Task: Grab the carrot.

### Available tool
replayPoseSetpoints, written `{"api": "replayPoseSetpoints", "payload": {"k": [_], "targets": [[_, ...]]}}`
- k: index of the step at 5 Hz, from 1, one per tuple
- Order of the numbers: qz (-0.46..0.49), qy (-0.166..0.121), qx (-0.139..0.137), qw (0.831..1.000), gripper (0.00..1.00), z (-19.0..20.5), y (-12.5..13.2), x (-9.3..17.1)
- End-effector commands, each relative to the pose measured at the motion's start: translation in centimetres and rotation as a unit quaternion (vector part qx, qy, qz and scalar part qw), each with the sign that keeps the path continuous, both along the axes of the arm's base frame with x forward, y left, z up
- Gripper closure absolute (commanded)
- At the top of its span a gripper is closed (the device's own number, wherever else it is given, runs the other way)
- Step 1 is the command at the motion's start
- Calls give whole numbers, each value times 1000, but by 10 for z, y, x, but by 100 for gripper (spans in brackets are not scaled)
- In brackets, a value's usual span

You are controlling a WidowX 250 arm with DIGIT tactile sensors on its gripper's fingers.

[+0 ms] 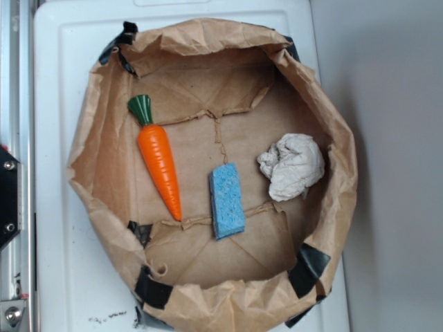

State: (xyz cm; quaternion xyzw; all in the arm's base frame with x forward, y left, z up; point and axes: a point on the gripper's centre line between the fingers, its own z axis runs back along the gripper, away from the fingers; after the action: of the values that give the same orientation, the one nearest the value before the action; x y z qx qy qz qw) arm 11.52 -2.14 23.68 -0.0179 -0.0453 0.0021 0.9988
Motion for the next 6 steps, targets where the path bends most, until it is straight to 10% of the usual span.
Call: {"api": "replayPoseSetpoints", "payload": {"k": [1,6], "targets": [[0,0,0,1000,0,0,0,0],[-15,-19,16,1000,0,-3,13,19]]}}
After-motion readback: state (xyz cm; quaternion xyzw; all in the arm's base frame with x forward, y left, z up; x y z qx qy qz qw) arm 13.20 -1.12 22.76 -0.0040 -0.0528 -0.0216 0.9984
